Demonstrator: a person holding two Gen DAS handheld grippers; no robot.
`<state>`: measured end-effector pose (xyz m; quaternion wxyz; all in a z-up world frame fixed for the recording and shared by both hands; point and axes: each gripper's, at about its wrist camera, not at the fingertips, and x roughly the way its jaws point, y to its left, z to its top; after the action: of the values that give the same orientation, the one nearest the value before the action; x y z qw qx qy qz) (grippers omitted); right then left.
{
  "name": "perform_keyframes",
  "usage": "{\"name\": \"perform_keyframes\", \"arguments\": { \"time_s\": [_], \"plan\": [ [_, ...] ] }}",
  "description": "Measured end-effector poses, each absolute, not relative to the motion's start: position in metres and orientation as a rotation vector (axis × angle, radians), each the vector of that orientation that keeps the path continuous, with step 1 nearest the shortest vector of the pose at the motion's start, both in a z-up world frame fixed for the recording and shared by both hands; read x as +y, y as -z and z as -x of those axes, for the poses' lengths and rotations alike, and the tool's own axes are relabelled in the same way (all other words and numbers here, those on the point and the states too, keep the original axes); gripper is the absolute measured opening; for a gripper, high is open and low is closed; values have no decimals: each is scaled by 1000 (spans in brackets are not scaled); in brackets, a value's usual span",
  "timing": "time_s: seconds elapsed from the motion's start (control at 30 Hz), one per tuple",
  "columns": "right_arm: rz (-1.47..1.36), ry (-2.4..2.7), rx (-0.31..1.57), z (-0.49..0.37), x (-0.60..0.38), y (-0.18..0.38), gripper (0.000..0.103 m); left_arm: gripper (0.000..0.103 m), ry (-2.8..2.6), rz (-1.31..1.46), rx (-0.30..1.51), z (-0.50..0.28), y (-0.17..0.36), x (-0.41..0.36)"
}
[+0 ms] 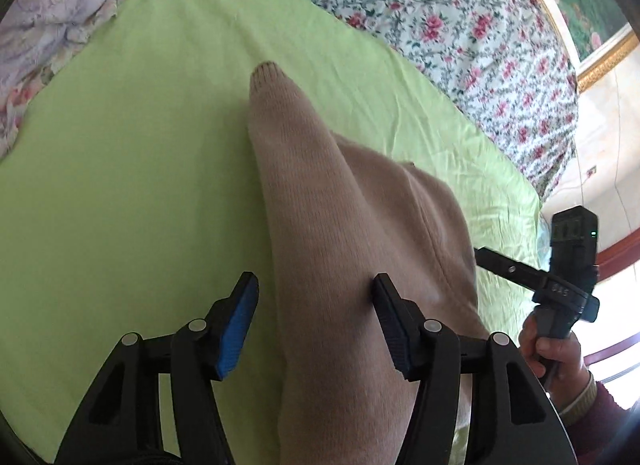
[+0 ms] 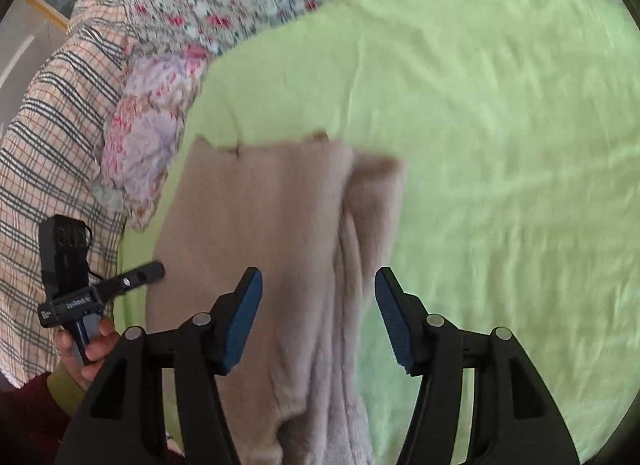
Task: Fold small clothes
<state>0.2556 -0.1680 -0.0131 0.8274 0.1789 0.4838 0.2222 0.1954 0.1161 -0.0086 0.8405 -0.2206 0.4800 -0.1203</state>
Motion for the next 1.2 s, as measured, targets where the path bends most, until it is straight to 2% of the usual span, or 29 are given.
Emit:
{"name": "perform_keyframes", "arguments": {
  "time_s": [0.03,0.1,0.13,0.17,0.23,0.27,0.3,0.33,0.57,0.7,0.83,0.93,0.97,1.13,1.2],
  "plan": [
    [-386,-477,1025,-262,-162,12,60,60,244,465,1012,-204,8,115],
    [-388,-471,1051,-275,-147,16,48,60,218,454,1012,-213,9,126],
    [-371,-464,1079,-281,-141,20,22,60,208,451,1013,-218,10,125],
    [-347,-430,1086,-284,-140,19,8,60,196,444,1015,-225,9,122],
    [-399,-428,1004,-275,-148,2,8,54,162,416,1026,-232,7,120],
    [-416,-423,960,-269,-157,-8,8,50,145,403,1038,-233,6,119],
    [-408,-411,946,-264,-161,-12,8,41,130,389,1051,-235,6,117],
    [-394,-398,947,-263,-164,-13,8,38,129,382,1051,-235,4,115],
    [-344,-274,1081,-274,-170,40,8,39,73,180,1091,-253,19,78],
    [-352,-280,1072,-272,-167,35,10,41,67,179,1087,-247,12,80],
    [-392,-330,1052,-251,-178,12,19,41,87,169,1043,-209,-6,85],
    [-394,-389,1017,-219,-182,-6,40,42,115,145,1034,-164,-12,86],
    [-392,-407,1012,-207,-182,-11,43,43,118,136,1034,-154,-11,85],
    [-391,-488,1018,-137,-191,-14,44,44,181,69,1047,-79,6,75],
    [-371,-503,1047,-115,-187,-6,45,49,192,48,1056,-58,18,70]
  ]
}}
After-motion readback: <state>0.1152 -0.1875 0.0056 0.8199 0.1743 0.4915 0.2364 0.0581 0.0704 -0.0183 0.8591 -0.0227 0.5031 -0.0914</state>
